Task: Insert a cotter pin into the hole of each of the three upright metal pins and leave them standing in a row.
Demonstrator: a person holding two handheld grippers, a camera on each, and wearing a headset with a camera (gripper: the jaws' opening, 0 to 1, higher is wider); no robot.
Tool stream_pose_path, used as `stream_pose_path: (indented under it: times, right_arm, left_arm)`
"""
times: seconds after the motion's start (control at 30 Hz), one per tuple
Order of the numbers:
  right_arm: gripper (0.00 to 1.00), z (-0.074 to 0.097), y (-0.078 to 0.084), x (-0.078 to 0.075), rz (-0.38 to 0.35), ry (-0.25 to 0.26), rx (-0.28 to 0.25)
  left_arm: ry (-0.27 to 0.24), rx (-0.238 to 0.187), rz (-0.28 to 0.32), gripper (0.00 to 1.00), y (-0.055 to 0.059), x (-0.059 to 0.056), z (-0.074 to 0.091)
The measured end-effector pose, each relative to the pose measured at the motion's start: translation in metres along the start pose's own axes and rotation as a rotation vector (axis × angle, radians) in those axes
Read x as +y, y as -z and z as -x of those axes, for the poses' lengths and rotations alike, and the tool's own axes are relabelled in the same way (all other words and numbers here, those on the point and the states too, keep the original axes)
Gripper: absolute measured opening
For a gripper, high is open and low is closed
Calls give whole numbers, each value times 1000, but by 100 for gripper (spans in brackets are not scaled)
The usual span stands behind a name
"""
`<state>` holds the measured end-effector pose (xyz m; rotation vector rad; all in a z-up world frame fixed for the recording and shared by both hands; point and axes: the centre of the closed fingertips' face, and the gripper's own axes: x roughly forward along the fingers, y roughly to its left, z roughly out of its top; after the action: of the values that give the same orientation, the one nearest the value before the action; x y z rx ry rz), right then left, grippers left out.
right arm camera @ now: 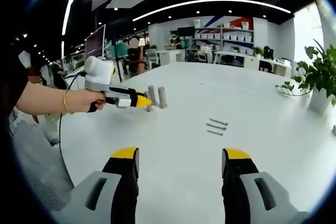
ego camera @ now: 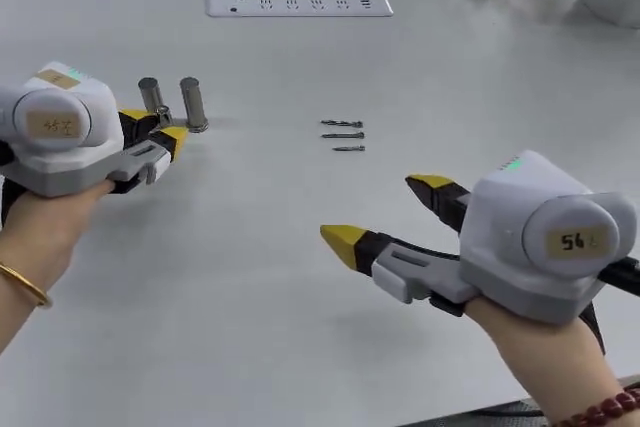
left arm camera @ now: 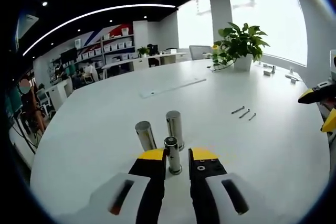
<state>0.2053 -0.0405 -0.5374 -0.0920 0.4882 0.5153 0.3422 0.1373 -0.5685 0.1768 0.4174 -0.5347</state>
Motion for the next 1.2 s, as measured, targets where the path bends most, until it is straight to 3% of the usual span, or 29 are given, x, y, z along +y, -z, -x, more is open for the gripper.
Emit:
stream_pose_path:
  times: [0.3, 0.9, 1.03, 1.2]
  right_arm:
    - [63, 1, -1, 1, -7, -6, -4]
    - [63, 2, -3, 0, -7, -3, -8]
    - [63, 4, -3, -1, -8, 1, -6]
    - [63, 6, -2, -1, -19, 2, -8]
  left_arm:
    - [-5, 30, -21, 7, 9, 5, -2]
    - [-7, 24, -4, 6, 7, 3, -1]
    - [7, 8, 43, 6, 3, -3, 2]
    - [25, 13, 37, 6, 2, -12, 5]
